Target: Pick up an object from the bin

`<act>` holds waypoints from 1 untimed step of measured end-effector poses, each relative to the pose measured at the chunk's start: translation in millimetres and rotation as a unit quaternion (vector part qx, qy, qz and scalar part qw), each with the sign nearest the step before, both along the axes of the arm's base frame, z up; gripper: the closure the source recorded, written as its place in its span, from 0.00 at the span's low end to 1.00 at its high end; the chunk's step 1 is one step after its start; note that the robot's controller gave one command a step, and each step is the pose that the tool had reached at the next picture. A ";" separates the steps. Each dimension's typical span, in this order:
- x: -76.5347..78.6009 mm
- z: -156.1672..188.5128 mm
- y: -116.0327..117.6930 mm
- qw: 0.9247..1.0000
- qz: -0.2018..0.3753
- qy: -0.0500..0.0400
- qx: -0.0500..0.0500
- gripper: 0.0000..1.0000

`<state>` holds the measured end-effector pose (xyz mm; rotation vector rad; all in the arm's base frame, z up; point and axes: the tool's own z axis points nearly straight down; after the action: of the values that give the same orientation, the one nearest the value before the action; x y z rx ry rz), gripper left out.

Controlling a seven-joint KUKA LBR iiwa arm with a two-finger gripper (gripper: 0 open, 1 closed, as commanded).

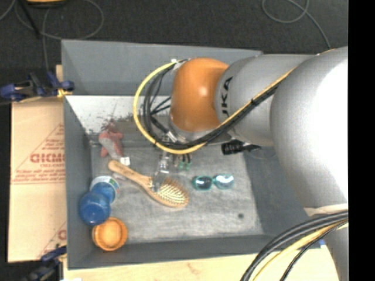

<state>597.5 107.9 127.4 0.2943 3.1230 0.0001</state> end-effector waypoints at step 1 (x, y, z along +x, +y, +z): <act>-28.0 -48.3 -4.6 1.000 -0.018 0.000 0.001 0.00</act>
Offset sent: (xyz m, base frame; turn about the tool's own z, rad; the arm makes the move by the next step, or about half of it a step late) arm -0.0169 0.0565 -0.0574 0.1593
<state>569.5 103.3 79.1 0.3517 3.1178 0.0037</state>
